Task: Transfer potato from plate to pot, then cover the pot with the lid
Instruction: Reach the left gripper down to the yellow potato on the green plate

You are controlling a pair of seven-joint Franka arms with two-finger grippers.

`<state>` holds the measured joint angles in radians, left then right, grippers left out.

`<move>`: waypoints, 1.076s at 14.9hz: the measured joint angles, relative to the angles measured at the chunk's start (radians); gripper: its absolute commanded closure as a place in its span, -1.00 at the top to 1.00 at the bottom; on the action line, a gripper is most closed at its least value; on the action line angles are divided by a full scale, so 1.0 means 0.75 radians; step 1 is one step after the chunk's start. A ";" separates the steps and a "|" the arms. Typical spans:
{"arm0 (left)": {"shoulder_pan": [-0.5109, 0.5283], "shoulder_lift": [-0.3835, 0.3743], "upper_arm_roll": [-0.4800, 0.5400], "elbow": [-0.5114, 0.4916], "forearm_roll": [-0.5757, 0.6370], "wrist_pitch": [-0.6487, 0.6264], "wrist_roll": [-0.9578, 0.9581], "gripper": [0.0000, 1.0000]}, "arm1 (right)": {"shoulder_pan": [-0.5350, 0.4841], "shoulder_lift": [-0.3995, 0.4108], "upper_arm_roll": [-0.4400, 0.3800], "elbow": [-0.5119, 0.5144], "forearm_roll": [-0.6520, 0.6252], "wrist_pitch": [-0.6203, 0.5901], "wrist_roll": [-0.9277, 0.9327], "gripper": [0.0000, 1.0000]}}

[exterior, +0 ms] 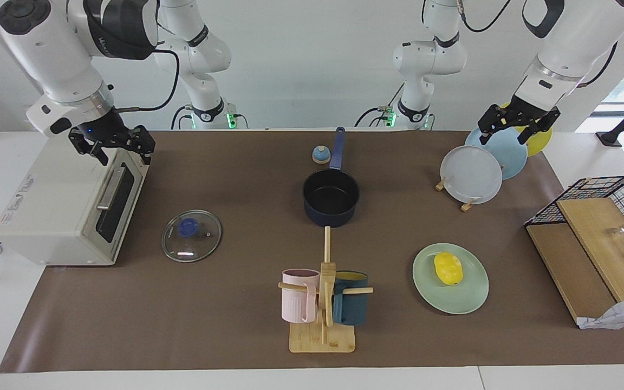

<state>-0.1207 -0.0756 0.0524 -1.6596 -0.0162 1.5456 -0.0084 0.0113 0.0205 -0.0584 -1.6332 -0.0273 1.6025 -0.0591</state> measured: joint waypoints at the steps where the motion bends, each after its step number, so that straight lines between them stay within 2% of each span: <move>1: 0.000 0.000 0.000 0.000 0.000 0.000 0.000 1.00 | 0.000 0.000 0.000 0.000 0.000 0.000 0.000 1.00; 7: 0.000 0.000 0.000 -0.004 0.000 0.011 -0.002 1.00 | 0.000 0.000 0.000 0.000 0.000 0.000 0.000 1.00; 12: -0.002 0.009 -0.002 -0.013 -0.003 0.095 -0.002 1.00 | 0.000 0.000 0.000 0.000 0.000 0.000 0.000 1.00; 14: -0.002 0.066 -0.002 0.019 -0.022 0.119 -0.002 1.00 | 0.000 0.000 0.000 0.000 0.000 0.000 0.000 1.00; 16: -0.002 0.201 -0.003 0.107 -0.039 0.133 -0.002 1.00 | 0.000 0.000 0.000 0.000 0.000 0.000 0.000 1.00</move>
<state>-0.1225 0.0752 0.0499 -1.5795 -0.0455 1.6452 -0.0098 0.0113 0.0205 -0.0584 -1.6332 -0.0273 1.6025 -0.0591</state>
